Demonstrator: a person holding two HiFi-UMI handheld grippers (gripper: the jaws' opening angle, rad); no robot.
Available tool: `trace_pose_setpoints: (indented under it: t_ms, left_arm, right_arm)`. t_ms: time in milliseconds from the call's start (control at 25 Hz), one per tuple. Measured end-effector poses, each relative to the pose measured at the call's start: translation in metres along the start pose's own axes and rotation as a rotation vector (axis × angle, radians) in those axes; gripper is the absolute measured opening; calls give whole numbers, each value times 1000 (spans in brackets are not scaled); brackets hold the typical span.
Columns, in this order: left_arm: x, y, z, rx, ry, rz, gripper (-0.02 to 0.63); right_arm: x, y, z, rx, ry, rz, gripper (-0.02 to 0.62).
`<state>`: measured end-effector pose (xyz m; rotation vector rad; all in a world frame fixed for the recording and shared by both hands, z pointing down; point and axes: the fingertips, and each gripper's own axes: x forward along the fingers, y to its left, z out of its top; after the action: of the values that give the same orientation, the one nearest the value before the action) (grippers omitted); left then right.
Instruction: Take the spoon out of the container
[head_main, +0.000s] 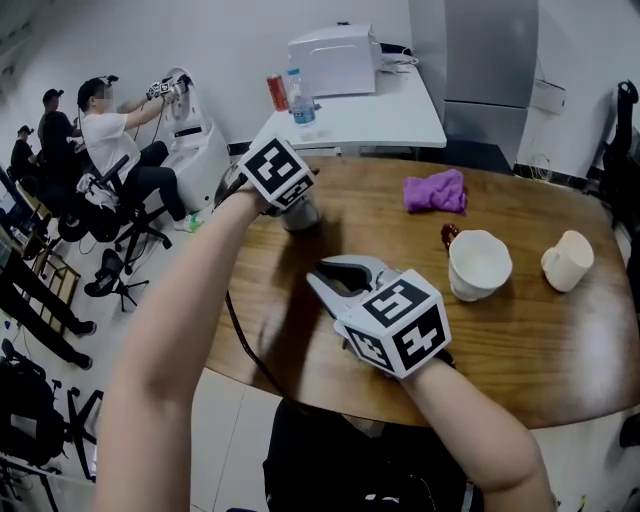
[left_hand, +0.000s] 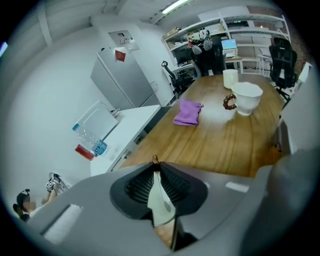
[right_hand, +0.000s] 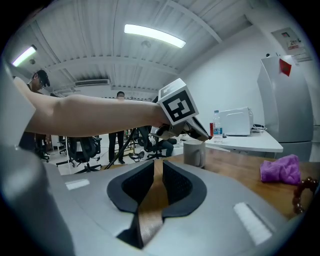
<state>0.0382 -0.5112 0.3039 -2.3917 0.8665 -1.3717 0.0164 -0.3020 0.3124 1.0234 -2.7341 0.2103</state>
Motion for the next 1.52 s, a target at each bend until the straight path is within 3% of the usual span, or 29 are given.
trace_pose_setpoints:
  t_ms: [360, 600, 760, 1200, 1520]
  left_arm:
    - [-34, 15, 22, -2, -141, 84, 52]
    - [-84, 27, 37, -52, -284, 140, 52]
    - [-116, 32, 28, -75, -323, 174, 51]
    - [-153, -8, -43, -40, -199, 139, 52]
    - [-149, -84, -93, 132, -37, -25, 52]
  right_arm:
    - [3, 3, -1, -4, 3, -2, 57]
    - [1, 4, 1, -17, 1, -14, 57]
    - [0, 9, 4, -26, -1, -20, 57]
    - [1, 22, 7, -69, 1, -21, 57]
    - [0, 29, 3, -89, 13, -27, 57]
